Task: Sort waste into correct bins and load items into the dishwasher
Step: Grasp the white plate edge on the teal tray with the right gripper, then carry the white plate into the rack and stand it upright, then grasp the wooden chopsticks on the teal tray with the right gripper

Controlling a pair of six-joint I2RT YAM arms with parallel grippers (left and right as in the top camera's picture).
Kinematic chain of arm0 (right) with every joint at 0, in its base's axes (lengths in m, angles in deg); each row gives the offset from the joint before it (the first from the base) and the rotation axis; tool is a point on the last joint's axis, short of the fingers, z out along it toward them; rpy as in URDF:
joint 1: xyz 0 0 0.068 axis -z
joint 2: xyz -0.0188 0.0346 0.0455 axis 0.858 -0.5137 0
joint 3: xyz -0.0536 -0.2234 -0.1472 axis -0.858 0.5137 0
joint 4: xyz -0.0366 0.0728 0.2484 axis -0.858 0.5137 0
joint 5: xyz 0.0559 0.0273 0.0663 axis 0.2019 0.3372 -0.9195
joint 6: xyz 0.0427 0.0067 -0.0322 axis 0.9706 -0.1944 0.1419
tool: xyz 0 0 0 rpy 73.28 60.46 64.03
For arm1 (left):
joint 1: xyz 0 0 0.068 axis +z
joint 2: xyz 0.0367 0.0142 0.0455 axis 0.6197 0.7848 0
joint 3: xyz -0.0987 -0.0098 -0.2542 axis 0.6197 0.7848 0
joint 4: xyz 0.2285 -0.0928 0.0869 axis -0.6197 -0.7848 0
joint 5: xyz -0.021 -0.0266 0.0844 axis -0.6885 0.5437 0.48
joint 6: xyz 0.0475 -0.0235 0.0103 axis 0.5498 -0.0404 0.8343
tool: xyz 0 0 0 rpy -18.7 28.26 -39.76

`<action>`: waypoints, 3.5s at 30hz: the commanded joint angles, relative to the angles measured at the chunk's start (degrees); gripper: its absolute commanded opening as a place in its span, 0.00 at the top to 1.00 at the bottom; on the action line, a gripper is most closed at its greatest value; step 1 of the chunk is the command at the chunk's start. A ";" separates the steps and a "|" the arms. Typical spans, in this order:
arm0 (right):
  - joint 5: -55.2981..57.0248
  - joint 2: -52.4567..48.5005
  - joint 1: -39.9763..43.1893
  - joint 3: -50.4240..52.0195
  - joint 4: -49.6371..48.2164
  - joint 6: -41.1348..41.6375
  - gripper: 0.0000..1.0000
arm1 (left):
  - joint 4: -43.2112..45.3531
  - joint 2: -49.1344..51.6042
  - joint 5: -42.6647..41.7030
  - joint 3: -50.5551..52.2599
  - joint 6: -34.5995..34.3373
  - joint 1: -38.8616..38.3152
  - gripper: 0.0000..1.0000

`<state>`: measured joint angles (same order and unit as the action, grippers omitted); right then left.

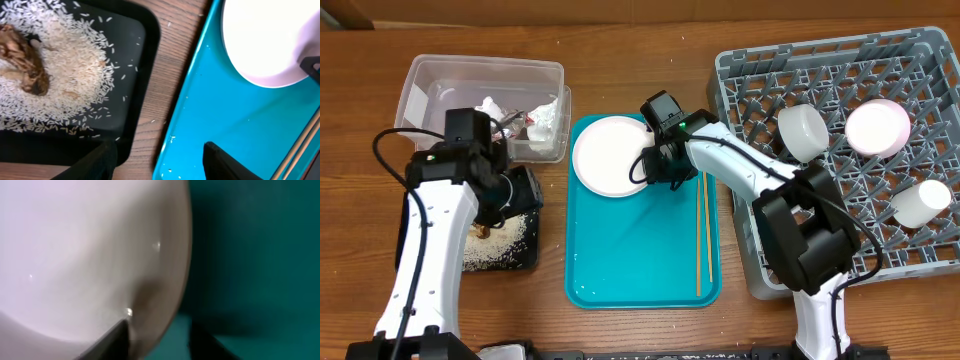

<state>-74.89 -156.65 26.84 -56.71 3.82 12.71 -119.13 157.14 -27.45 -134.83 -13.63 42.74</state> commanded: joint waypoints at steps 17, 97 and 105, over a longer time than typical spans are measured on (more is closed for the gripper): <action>30.05 16.00 8.66 -18.82 17.38 -3.45 0.96 | -0.09 -0.39 1.09 -0.70 0.87 -0.83 0.42; -3.72 32.89 -0.15 21.92 12.59 4.57 0.27 | -0.68 -0.39 0.85 -0.70 0.83 -0.83 0.34; -1.95 32.24 -3.48 32.98 2.69 6.58 0.32 | -0.72 -0.39 0.83 -0.70 0.81 -0.83 0.34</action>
<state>-77.92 -123.91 23.67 -25.78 7.89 17.34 -119.83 157.14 -26.78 -134.83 -13.48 42.22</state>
